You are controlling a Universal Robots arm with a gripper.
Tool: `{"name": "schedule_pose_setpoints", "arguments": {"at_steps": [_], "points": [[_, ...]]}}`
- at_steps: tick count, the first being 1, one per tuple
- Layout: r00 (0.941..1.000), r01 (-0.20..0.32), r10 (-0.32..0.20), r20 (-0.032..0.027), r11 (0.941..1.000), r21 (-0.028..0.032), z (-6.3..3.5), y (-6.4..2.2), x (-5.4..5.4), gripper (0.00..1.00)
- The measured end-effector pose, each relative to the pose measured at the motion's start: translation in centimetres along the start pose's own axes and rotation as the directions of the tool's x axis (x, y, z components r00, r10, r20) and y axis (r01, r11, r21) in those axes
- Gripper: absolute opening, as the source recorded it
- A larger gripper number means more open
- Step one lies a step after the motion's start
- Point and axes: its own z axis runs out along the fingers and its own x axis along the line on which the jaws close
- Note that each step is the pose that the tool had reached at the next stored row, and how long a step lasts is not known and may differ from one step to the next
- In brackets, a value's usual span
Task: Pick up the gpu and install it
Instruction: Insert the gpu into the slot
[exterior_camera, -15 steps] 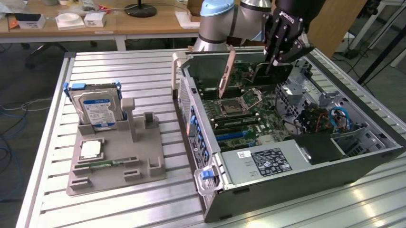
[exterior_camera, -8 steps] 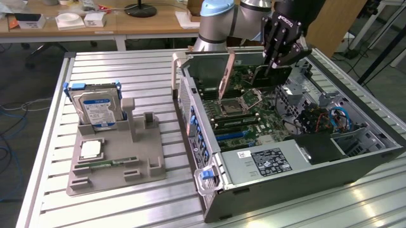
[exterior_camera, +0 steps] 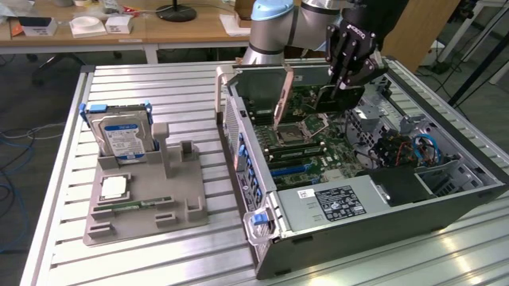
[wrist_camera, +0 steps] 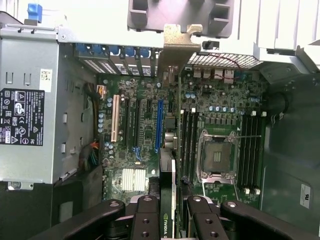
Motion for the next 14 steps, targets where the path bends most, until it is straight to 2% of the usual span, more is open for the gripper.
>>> {"name": "schedule_pose_setpoints", "arguments": {"at_steps": [14], "points": [[0.9998,-0.019,0.019,0.0004,0.9998,0.0018,0.64,-0.03,0.02,0.26]]}}
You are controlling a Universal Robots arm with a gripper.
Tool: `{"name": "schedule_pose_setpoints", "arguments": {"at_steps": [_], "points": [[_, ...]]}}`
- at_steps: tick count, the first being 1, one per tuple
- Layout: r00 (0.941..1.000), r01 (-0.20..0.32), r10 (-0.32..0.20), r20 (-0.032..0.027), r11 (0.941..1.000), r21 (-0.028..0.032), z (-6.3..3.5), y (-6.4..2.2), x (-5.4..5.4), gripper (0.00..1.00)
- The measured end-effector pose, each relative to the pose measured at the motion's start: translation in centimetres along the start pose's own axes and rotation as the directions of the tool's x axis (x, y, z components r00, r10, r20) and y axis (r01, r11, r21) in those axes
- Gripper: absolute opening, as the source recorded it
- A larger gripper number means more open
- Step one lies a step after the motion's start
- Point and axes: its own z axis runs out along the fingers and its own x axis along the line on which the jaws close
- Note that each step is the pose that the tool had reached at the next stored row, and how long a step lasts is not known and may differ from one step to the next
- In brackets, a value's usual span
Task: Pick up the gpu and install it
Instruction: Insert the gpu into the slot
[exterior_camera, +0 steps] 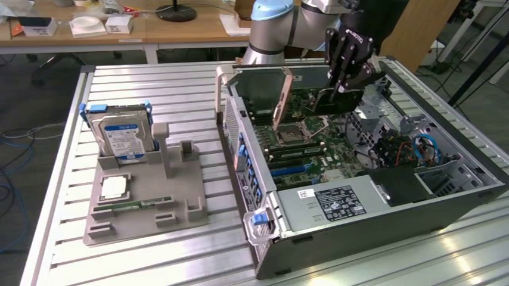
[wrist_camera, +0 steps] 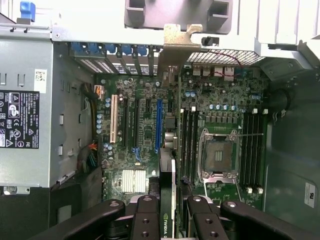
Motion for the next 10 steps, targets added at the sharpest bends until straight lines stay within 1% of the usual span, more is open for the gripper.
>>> {"name": "schedule_pose_setpoints", "arguments": {"at_steps": [4,10], "points": [[1.0,0.0,0.0,0.0005,1.0,0.0002,0.16,-0.01,0.0,0.26],[1.0,0.0,0.0,0.0001,1.0,0.0002,1.13,-0.04,0.0,0.26]]}}
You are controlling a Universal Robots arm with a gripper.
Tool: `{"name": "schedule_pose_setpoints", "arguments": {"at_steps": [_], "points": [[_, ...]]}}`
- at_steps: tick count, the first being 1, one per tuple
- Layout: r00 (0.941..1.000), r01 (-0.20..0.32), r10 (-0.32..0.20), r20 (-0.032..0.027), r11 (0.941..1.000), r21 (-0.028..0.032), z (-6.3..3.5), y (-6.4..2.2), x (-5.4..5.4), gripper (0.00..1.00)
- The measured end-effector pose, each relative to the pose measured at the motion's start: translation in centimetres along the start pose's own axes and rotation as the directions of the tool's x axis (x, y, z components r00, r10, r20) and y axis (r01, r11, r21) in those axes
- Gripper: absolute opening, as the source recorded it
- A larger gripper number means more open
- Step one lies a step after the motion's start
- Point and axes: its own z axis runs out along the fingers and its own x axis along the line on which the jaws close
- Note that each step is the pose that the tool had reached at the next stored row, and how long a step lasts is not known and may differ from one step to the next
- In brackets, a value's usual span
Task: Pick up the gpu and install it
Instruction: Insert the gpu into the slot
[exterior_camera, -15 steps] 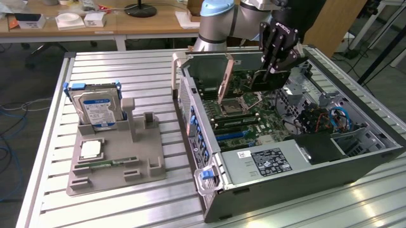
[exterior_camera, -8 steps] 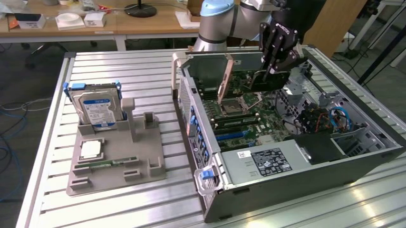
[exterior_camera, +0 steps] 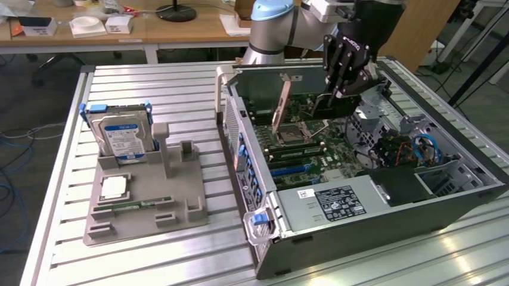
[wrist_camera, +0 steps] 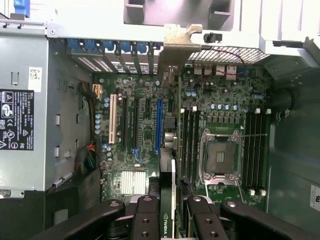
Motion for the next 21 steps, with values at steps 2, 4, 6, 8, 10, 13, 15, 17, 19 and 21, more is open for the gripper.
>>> {"name": "schedule_pose_setpoints", "arguments": {"at_steps": [2,4,6,8,10,13,15,17,19,21], "points": [[1.0,0.0,0.0,0.0,1.0,0.0,0.33,-0.01,0.0,0.26],[1.0,0.0,0.0,0.0001,1.0,0.0,0.67,-0.02,0.0,0.26],[1.0,0.0,0.0,0.0001,1.0,0.0001,0.98,-0.03,0.0,0.26],[1.0,0.0,0.0,0.0,1.0,0.0001,1.29,-0.04,0.0,0.26],[1.0,0.0,0.0,0.0,1.0,0.0002,1.61,-0.05,0.0,0.26],[1.0,0.0,0.0,0.0001,1.0,0.0003,2.05,-0.06,0.0,0.26],[1.0,0.0,0.0,0.0,1.0,0.0003,2.32,-0.07,0.1,0.26],[1.0,0.0,0.0,0.0,1.0,0.0002,2.6,-0.08,0.1,0.26],[1.0,0.0,0.0,0.0,1.0,0.0003,2.87,-0.09,0.1,0.26],[1.0,0.0,0.0,0.0,1.0,0.0002,3.14,-0.09,0.1,0.26]]}}
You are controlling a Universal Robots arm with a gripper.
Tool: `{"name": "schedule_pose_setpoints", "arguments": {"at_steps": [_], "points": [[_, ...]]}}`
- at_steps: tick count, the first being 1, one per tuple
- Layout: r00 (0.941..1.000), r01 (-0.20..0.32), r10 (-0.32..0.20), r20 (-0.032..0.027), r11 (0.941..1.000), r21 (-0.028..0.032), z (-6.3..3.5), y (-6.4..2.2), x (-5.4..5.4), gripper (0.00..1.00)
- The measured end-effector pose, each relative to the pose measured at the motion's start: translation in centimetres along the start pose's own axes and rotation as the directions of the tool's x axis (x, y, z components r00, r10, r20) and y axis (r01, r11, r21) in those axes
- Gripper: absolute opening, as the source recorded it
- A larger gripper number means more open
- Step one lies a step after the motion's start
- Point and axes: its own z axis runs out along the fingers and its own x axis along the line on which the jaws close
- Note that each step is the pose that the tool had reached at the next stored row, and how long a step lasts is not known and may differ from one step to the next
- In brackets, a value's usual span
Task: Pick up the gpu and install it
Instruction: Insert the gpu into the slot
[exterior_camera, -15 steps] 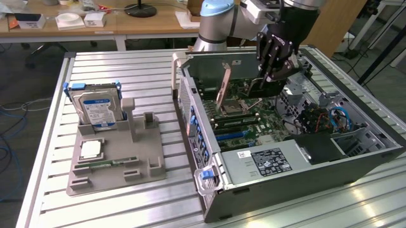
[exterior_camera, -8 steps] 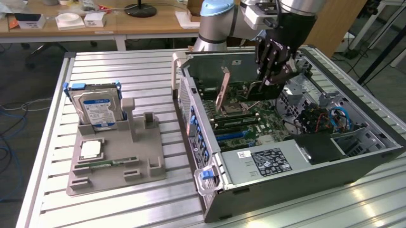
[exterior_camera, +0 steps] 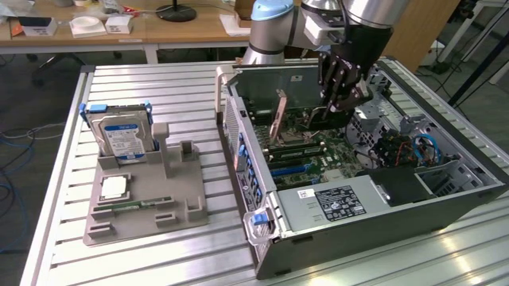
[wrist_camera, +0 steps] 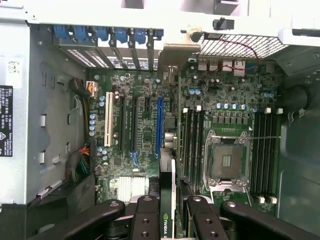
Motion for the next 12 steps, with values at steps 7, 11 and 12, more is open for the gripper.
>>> {"name": "schedule_pose_setpoints", "arguments": {"at_steps": [7,11,12], "points": [[1.0,0.0,0.0,0.0001,1.0,0.0,0.94,-0.03,0.0,0.26],[1.0,0.0,0.0,0.0,1.0,0.0,1.4,-0.04,0.0,0.26],[1.0,0.0,0.0,0.0001,1.0,0.0,1.51,-0.05,0.0,0.26]]}}
